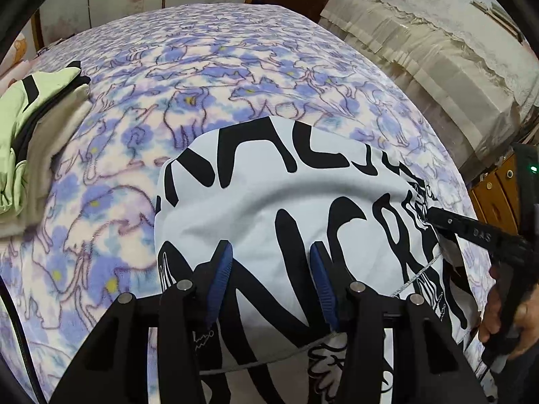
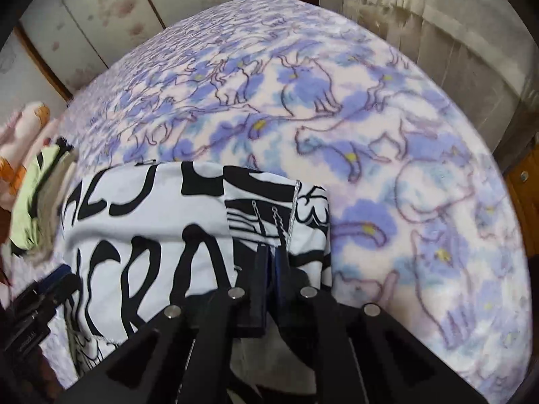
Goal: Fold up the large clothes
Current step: 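Grasp the jacket bundle edge with both tools and tuck it under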
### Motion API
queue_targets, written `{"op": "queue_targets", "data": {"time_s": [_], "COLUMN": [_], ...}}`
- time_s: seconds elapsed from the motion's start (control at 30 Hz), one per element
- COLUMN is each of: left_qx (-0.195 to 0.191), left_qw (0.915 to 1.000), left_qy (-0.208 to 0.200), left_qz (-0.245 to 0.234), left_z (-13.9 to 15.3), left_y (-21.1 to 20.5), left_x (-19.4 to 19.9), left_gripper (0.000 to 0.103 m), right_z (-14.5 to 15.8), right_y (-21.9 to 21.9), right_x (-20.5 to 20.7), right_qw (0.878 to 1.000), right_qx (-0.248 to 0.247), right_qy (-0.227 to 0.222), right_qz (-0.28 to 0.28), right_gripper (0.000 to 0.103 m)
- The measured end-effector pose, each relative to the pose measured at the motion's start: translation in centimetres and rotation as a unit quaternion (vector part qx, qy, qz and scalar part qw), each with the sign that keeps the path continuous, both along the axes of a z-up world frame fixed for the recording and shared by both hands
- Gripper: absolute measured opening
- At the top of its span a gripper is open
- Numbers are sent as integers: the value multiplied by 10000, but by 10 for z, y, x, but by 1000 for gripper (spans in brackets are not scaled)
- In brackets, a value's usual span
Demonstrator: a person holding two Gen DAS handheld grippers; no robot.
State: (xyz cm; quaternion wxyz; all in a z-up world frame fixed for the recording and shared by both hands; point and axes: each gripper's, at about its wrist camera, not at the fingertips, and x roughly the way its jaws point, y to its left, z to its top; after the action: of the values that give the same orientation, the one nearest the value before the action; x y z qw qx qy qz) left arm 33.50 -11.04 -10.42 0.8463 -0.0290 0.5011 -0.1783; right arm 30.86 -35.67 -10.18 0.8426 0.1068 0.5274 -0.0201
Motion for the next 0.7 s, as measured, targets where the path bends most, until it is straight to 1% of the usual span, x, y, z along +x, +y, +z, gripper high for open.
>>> {"op": "queue_targets", "data": {"time_s": [0.07,0.1,0.13,0.17,0.2,0.23,0.3,0.37,0.47,0.57,0.67,0.7], "left_qx": [-44,-57,-81,-119,-188,-246,-280,-314,-500,-558,-387,-251], "left_qw": [9999,9999,9999,9999,9998,9997,9996,9994,9986,9983,9990,9995], "left_qy": [109,126,109,93,77,65,39,-28,-45,91,207,118], "left_qz": [2,27,61,68,49,36,50,116,136,102,122,142], "left_z": [5,8,12,16,20,23,28,30,26,14,-3,-7], "left_y": [1,2,3,5,6,8,11,16,20,18,12,12], "left_x": [-4,-7,-13,-18,-25,-32,-47,-67,-94,-113,-123,-128], "left_gripper": [61,70,75,76,77,77,77,77,77,77,76,76], "right_z": [11,16,22,28,34,40,53,59,53,31,4,-2], "right_y": [7,11,17,23,29,33,44,52,63,70,69,67], "right_x": [-10,-14,-20,-27,-33,-41,-60,-78,-96,-105,-113,-117], "right_qw": [9998,9996,9993,9988,9983,9975,9951,9928,9911,9919,9940,9944], "right_qx": [94,118,128,143,159,187,294,398,608,602,586,567], "right_qy": [-98,-157,-230,-322,-405,-503,-751,-894,-842,-574,-175,-130], "right_qz": [135,191,254,334,393,454,577,684,830,957,906,879], "right_gripper": [7,7,9,11,20,31,42,43,43,43,43,43]}}
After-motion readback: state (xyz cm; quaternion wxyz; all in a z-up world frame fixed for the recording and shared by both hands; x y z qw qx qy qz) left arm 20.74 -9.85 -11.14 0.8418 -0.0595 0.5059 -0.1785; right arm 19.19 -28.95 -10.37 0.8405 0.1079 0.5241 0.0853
